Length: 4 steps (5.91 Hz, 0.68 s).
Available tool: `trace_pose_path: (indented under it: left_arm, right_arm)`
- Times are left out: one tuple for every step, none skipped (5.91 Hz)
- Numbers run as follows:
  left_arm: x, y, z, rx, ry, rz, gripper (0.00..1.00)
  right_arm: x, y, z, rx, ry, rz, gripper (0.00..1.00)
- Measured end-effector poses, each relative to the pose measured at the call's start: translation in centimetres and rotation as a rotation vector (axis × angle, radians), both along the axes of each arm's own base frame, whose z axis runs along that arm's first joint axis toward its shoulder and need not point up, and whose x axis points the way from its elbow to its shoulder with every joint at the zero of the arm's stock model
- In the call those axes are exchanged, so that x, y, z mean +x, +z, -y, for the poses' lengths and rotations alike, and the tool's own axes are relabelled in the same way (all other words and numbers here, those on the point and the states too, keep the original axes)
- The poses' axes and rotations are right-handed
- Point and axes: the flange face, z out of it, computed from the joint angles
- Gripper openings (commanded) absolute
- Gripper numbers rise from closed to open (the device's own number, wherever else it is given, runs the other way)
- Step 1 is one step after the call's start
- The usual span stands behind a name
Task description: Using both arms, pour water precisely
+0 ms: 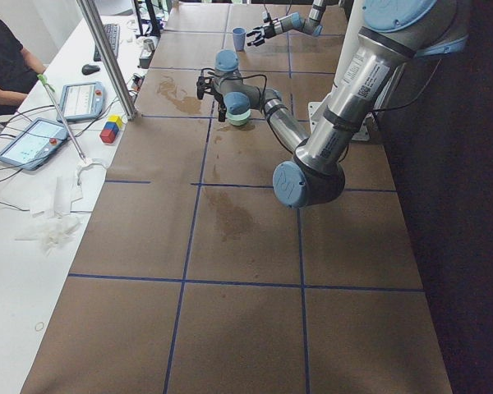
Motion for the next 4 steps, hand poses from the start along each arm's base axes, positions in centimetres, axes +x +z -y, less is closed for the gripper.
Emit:
trace_pose_path:
  left_arm:
    - [0.0, 0.0, 0.0, 0.000, -0.001, 0.000, 1.00]
    - [0.0, 0.0, 0.0, 0.000, -0.001, 0.000, 1.00]
    - [0.0, 0.0, 0.0, 0.000, -0.001, 0.000, 1.00]
    - [0.0, 0.0, 0.0, 0.000, -0.001, 0.001, 1.00]
  right_arm:
    - [-0.3, -0.1, 0.4, 0.004, 0.007, 0.004, 0.99]
    - [-0.2, -0.1, 1.0, 0.003, 0.019, 0.005, 0.99]
    - [0.3, 0.2, 1.5, -0.001, 0.032, 0.001, 0.99]
    - [0.8, 0.3, 2.1, -0.007, 0.044, 0.002, 0.99]
